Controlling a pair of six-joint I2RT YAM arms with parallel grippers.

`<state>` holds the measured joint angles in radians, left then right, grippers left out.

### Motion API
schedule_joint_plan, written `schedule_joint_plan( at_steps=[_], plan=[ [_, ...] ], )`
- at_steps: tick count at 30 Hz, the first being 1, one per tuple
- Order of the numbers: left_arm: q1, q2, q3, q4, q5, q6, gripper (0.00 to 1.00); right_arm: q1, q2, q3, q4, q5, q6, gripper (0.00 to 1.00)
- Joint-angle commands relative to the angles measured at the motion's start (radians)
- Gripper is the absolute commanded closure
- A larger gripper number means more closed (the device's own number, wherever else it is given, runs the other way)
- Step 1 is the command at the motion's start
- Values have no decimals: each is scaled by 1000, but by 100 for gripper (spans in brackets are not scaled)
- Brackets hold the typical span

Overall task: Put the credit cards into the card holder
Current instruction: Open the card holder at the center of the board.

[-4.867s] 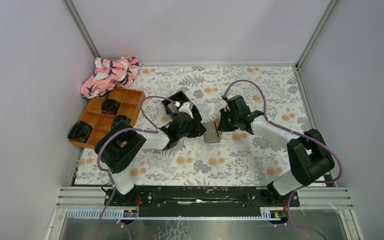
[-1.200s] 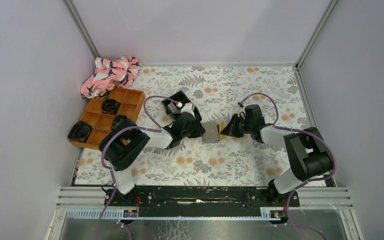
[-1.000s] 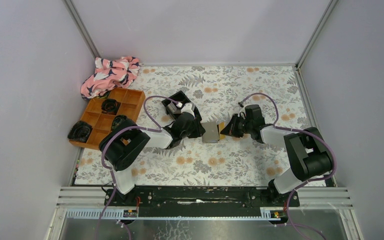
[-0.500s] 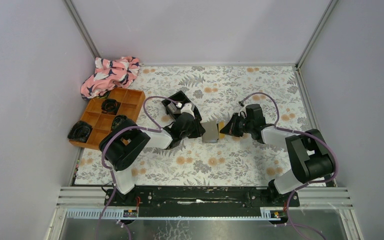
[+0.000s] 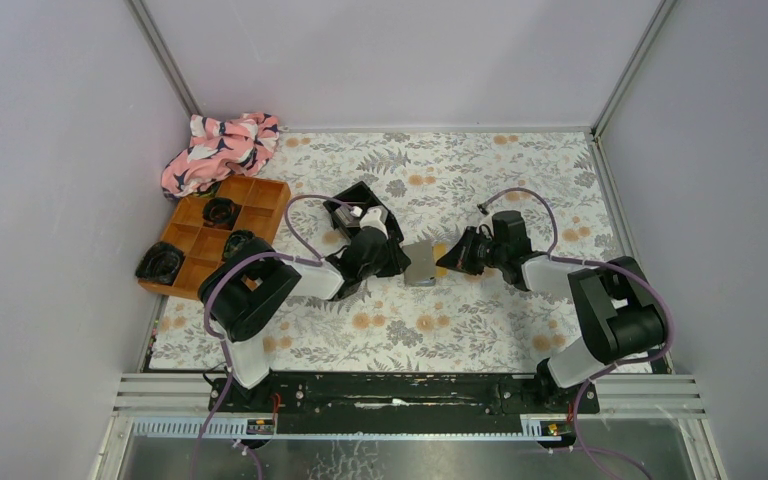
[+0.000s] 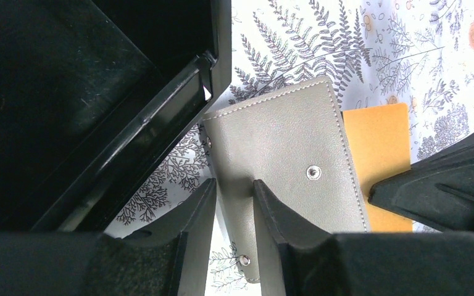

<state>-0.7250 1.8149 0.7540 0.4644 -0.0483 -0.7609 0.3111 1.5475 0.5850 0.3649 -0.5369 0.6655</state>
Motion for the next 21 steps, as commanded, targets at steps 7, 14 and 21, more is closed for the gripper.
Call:
schedule_joint_plan(
  at_steps=[7,14,21],
  plan=[
    [-11,14,-100,86,68,-44,64,7,28,-10,157,-79,50,100],
    [-14,-11,-161,191,123,-85,64,14,46,-6,171,-93,37,100],
    [-60,27,-143,257,151,-110,64,22,44,-18,152,-100,0,100]
  ],
)
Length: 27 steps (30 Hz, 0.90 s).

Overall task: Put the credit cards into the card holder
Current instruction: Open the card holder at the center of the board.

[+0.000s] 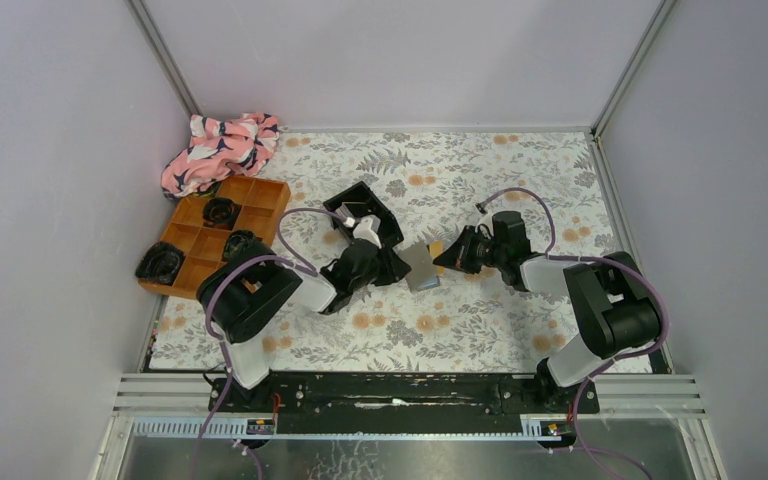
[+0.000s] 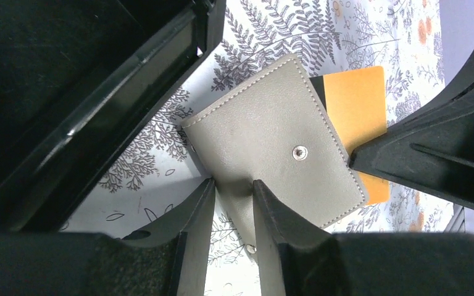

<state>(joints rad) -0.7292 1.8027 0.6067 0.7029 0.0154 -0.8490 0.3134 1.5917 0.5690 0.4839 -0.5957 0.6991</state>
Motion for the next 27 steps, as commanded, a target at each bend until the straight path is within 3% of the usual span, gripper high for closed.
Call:
schedule_joint_plan(
  at_steps=[1,13,27],
  plan=[
    [-65,48,15,21,90,-21,64,21,-6,-5,23,-39,-42,100],
    [-144,84,127,-59,106,11,61,33,-102,-27,-79,12,-112,100],
    [-155,-130,3,-109,12,36,56,64,-203,-8,-173,66,-130,100]
  ],
)
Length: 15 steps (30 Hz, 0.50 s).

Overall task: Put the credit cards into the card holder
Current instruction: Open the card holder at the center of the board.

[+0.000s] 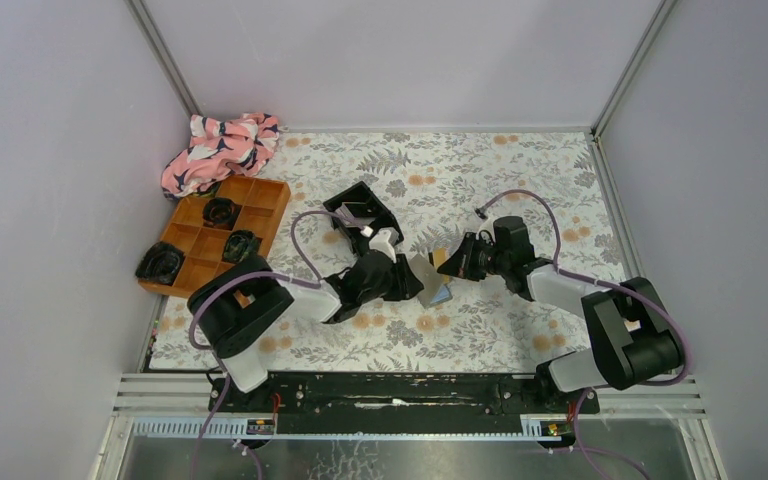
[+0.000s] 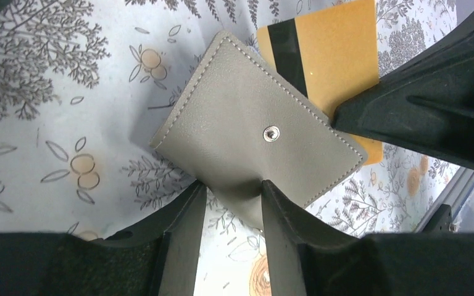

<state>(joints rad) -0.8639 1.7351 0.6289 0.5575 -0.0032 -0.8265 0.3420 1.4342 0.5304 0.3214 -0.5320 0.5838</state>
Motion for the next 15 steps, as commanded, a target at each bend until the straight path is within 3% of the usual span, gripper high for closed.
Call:
schedule_joint_plan(
  at_steps=[1,15],
  plan=[
    [-20,-72,-26,37,27,13,55,37,-50,33,-18,6,-16,100],
    [-25,-106,-66,36,16,21,48,104,-46,39,-32,33,-12,100]
  ],
)
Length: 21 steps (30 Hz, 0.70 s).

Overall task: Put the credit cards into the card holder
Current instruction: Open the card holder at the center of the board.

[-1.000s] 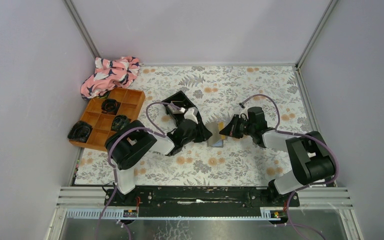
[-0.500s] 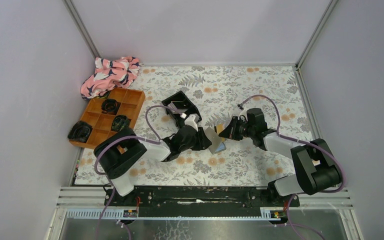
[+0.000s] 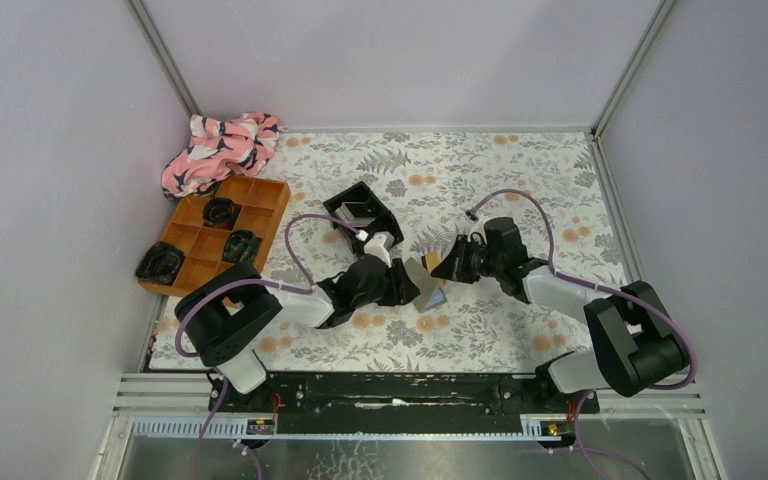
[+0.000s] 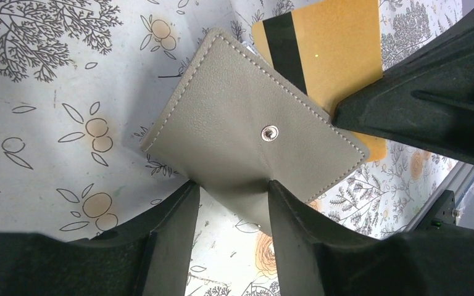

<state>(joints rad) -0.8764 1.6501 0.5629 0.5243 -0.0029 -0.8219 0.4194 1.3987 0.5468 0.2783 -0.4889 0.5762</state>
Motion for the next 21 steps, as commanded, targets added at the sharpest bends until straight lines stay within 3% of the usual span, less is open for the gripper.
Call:
schedule_joint_plan(
  at_steps=[1,21],
  plan=[
    [-13,-19,-2,69,14,14,47,27,-9,21,15,-9,-6,100],
    [-36,-159,-118,90,-124,-59,39,52,-34,-2,17,-1,-10,100]
  ],
)
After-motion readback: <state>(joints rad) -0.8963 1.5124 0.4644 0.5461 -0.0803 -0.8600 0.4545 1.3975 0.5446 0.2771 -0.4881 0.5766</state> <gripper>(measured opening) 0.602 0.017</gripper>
